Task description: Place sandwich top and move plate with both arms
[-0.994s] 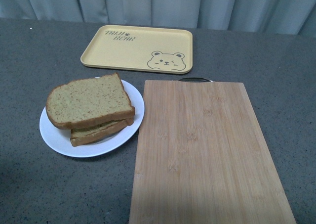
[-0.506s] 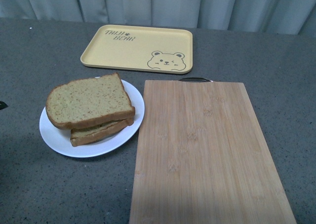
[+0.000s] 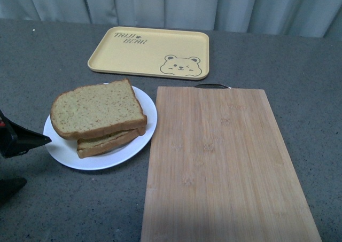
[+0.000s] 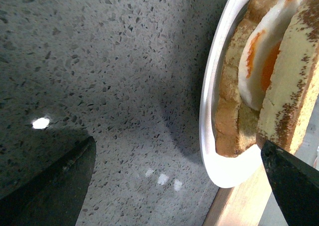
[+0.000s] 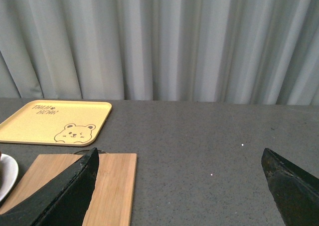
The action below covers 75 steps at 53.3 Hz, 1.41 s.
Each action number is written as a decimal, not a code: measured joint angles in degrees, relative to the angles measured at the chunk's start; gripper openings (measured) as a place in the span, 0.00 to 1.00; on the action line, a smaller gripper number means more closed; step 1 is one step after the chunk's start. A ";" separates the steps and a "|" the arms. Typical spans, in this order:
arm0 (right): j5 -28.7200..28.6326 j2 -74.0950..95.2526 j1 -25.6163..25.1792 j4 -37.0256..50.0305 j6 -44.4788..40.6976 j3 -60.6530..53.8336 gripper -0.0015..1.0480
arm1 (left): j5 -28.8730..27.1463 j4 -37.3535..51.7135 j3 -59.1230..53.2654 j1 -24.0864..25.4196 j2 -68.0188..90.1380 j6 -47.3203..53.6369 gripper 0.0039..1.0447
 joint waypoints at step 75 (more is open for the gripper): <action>0.02 0.00 -0.02 0.00 0.00 0.00 0.91 | 3.15 17.03 14.05 -5.16 8.79 -17.59 0.03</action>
